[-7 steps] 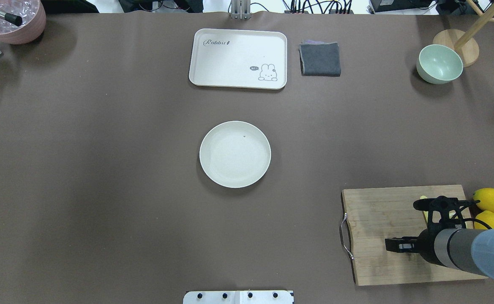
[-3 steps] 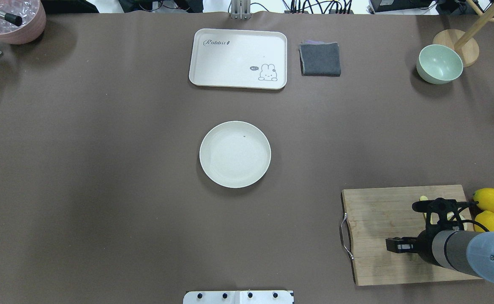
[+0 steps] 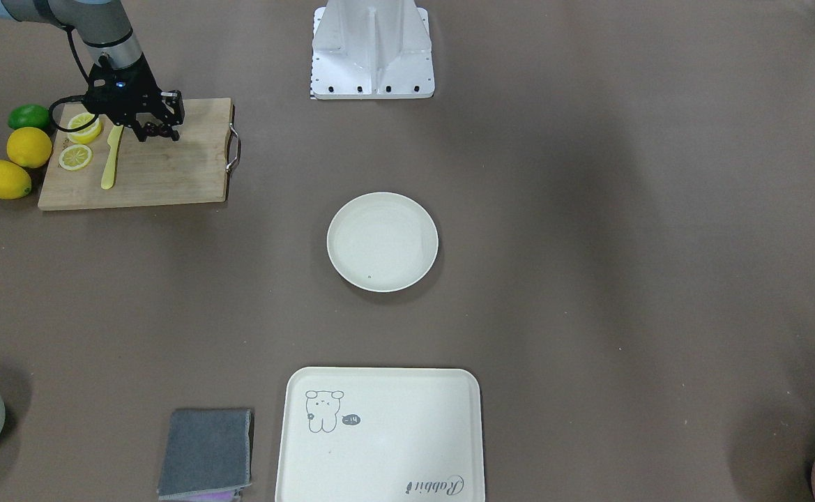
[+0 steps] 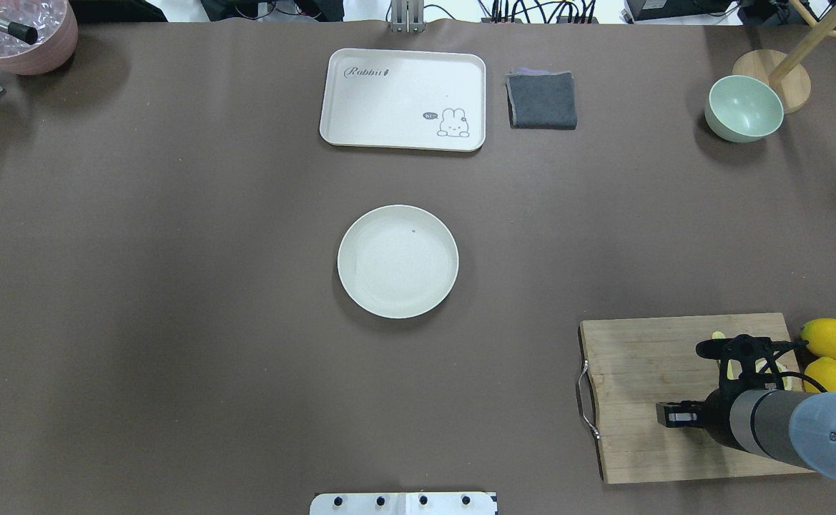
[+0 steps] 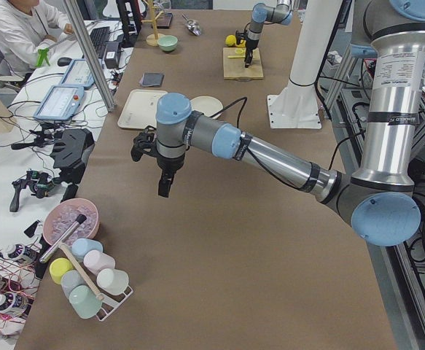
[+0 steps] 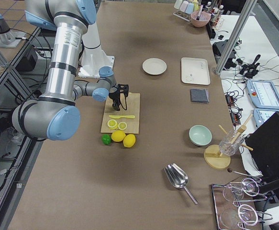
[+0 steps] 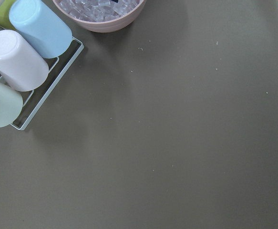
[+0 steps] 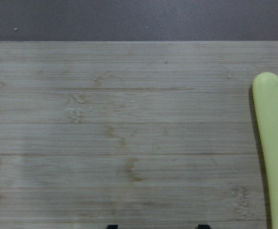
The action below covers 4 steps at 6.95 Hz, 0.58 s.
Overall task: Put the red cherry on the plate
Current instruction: 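Lower the right gripper and grasp the two dark red cherries, then carry the cherries with the right gripper over the white plate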
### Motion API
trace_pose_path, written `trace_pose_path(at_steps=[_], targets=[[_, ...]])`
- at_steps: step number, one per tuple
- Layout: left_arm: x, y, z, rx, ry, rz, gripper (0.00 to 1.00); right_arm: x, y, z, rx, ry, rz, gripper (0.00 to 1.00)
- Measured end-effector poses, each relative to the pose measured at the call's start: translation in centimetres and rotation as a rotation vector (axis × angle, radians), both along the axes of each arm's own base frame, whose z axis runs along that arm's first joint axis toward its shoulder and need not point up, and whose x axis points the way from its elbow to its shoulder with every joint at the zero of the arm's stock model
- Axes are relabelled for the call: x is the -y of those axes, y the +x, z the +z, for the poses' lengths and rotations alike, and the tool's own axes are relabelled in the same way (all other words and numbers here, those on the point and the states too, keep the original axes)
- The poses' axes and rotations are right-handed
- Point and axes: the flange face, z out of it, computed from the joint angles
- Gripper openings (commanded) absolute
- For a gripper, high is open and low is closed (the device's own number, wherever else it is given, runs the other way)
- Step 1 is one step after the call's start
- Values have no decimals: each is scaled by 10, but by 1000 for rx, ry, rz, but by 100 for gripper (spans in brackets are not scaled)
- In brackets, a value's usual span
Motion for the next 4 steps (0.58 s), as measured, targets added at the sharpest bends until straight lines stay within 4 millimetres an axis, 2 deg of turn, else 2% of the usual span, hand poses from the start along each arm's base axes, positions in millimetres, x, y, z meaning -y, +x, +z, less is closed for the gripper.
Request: trace_pose_path(at_steps=[2,4], targets=[[0,0,0,-1,1,0,98,1,0,-2,4,0,2,59],[0,0,0,-1,0,0,98,11,0,-14,33,-1,20,59]])
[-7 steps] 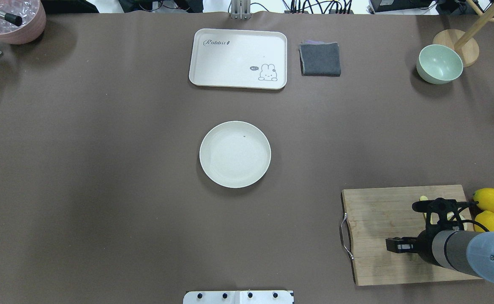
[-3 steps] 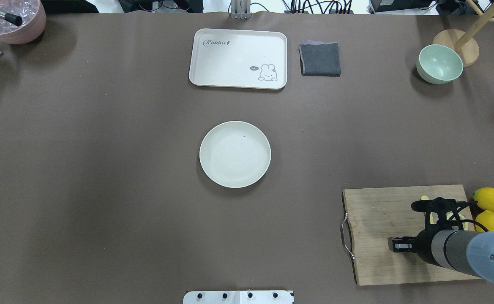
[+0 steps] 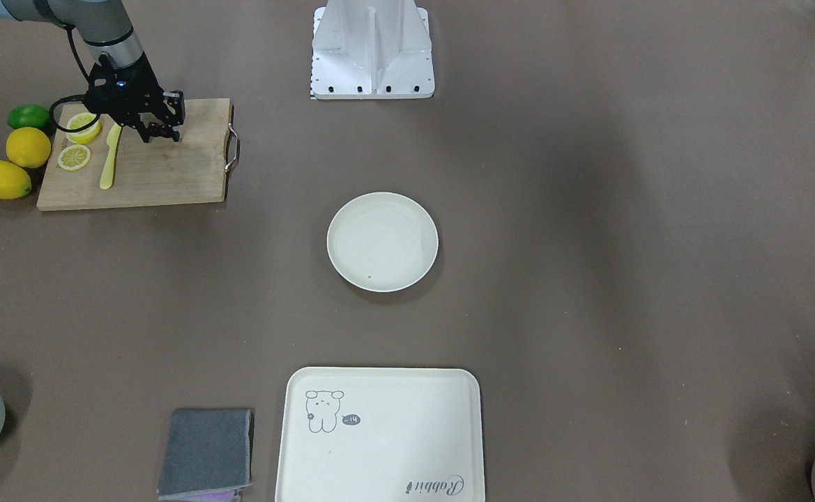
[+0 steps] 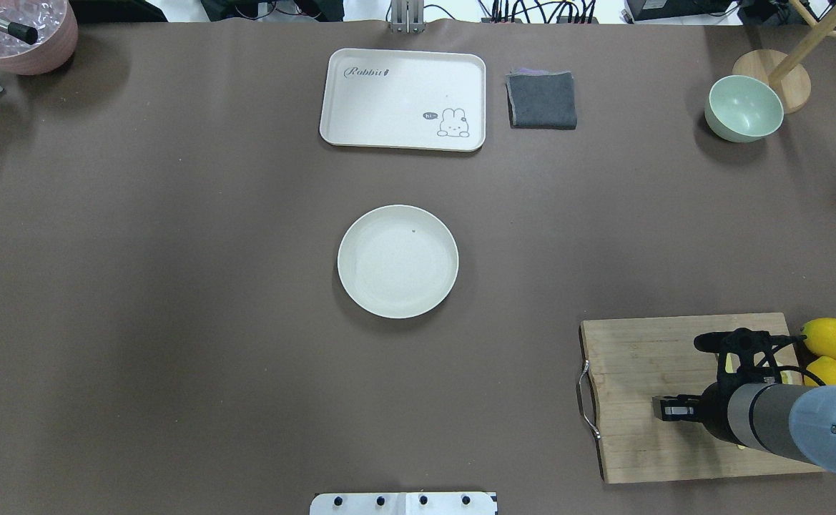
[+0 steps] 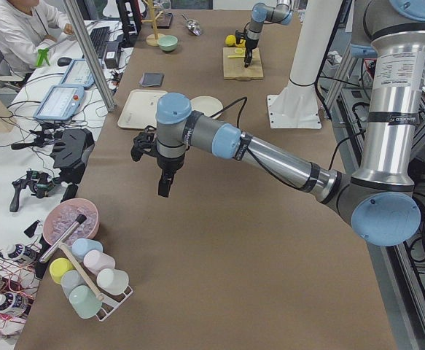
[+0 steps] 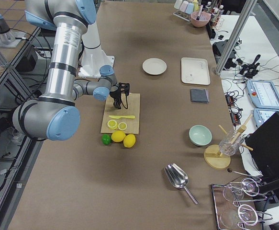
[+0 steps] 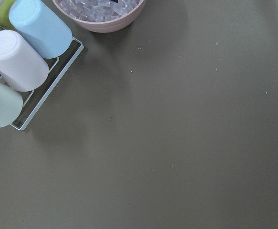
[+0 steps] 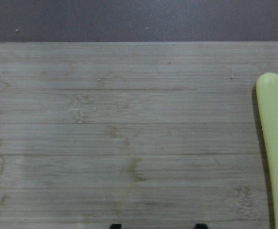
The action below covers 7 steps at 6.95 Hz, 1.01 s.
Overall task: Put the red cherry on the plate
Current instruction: 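Carry the cherries with the right gripper over the white plate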
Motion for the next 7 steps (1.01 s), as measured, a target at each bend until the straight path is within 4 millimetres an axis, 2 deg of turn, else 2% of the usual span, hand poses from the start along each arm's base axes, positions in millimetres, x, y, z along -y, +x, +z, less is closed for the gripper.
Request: trace_pose_path(at_steps=[2,4,6,7], targets=[[0,0,0,0,-1,0,98,23,-1,-23,62,-17,26,59],[0,0,2,0,-6,0,98,51,-16,-59,118,-34,45,59],[1,0,7,1,-17,-1,98,90,-52,-132,93,-61,76,60],[1,0,10,2,-23,-1,98,103,-69,-169,83,-65,85,60]])
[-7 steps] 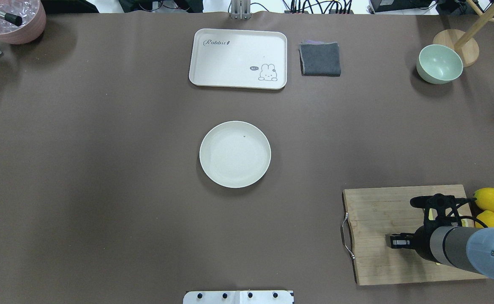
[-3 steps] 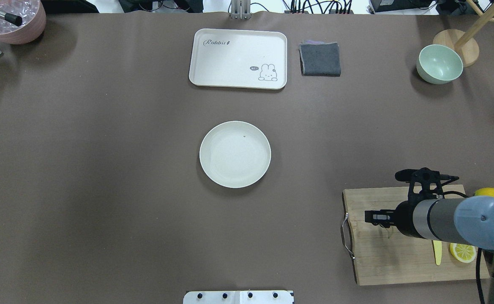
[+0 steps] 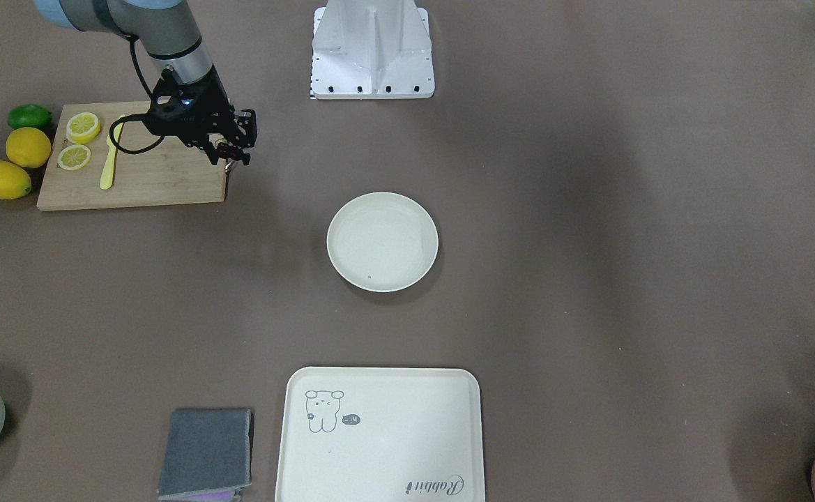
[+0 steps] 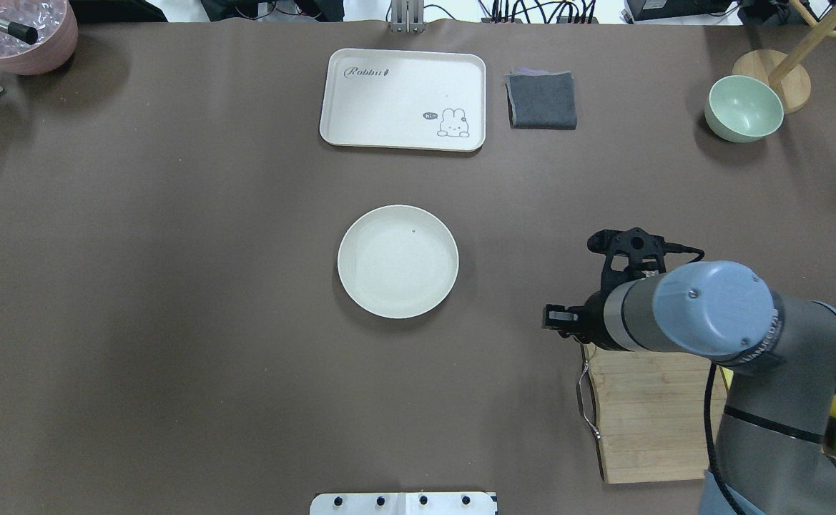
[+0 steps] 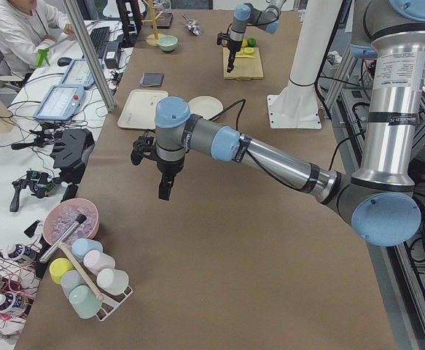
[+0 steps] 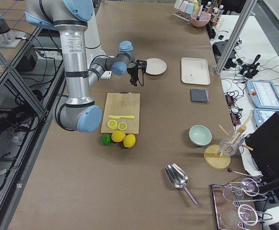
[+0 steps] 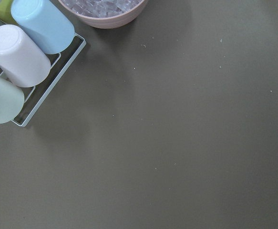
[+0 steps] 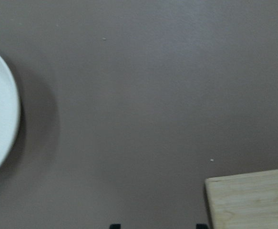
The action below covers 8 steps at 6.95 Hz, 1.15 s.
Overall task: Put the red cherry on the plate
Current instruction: 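Carry the cherries with the right gripper over the white plate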
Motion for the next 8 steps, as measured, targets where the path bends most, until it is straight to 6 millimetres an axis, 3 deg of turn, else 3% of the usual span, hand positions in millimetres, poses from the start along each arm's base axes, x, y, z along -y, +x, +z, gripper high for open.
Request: trace_pose_path(at_steps=[1,4,5,6,8], targets=[[0,0,2,0,-4,0,98,11,-20,-28,3,2,7,61],[2,0,9,2,-16,1,98,63,-120,-93,-5,2,30,62],[2,0,11,2,-21,1,98,77,-143,-112,-8,1,36,67],[3,0,12,2,-23,1,98,88,-160,-128,-10,2,41,100],[-5,0,22,4,-37,2,98,102,-182,-143,-4,30,45,100]])
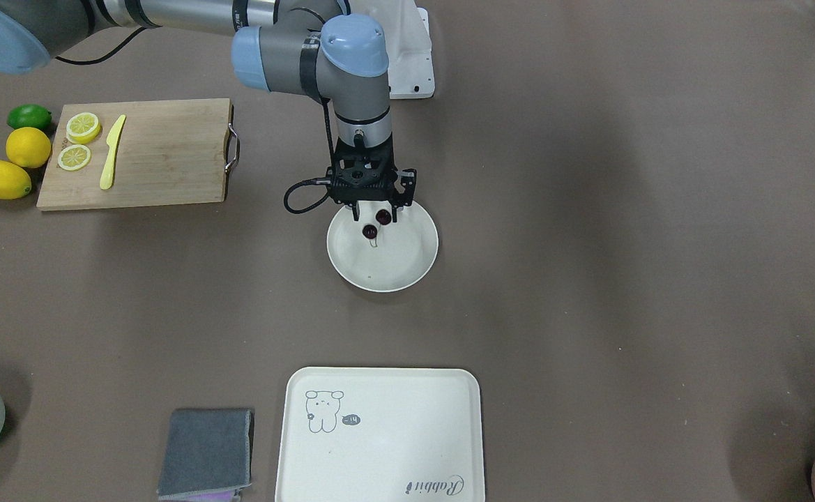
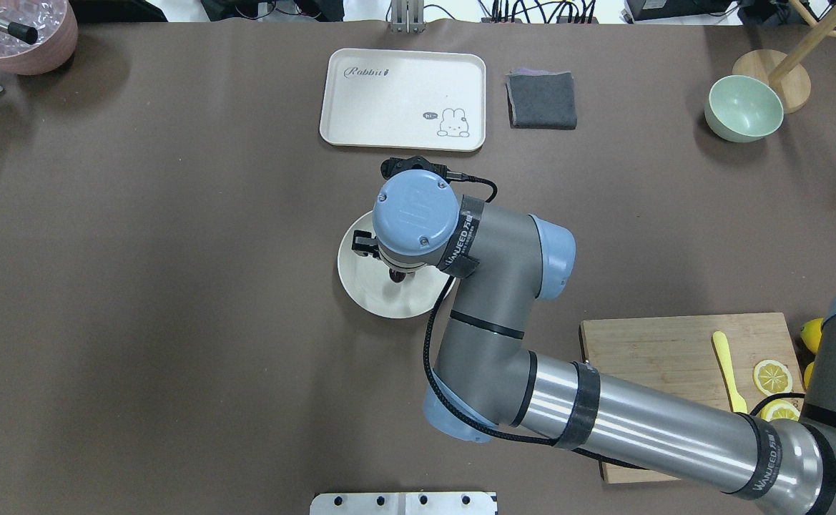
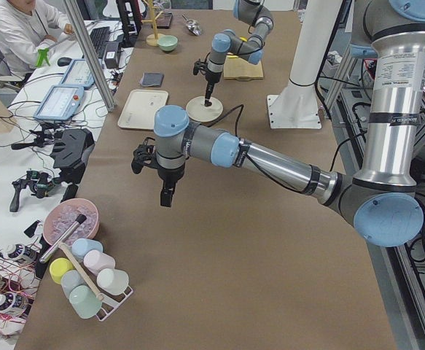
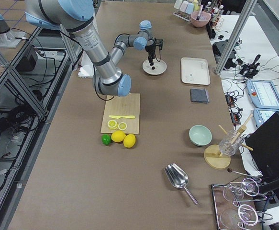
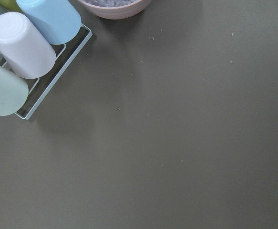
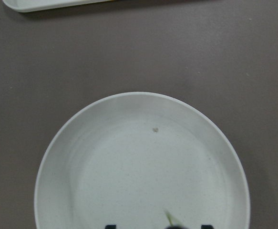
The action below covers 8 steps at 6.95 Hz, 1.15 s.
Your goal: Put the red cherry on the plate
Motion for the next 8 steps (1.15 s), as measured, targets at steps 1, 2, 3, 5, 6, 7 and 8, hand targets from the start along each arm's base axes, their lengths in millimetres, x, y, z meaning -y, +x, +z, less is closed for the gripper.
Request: trace_pose_path(at_steps=[1,2,3,5,6,7,8], targets=[[-2,0,5,0,-2,1,98,2,0,-5,8,19,-6,100],[-2,0,8,0,-6,0,98,4,7,-9,18,37,-17,100],[-6,0,17,2,-22,0,98,8,26,-12,19,48,-32,100],[-31,-7,56,-8,-99,-5,98,34,100,4,-48,61,-92,100],[-45,-19,68,-49,-122,-13,98,50,152,32,-91,82,-131,100],[-54,-30,78,-85,-132,-13,98,66,208,65,-120,105,-173,100],[-66,-35,93,-98,-139,4,98,82,269,99,-140,127,-217,100]])
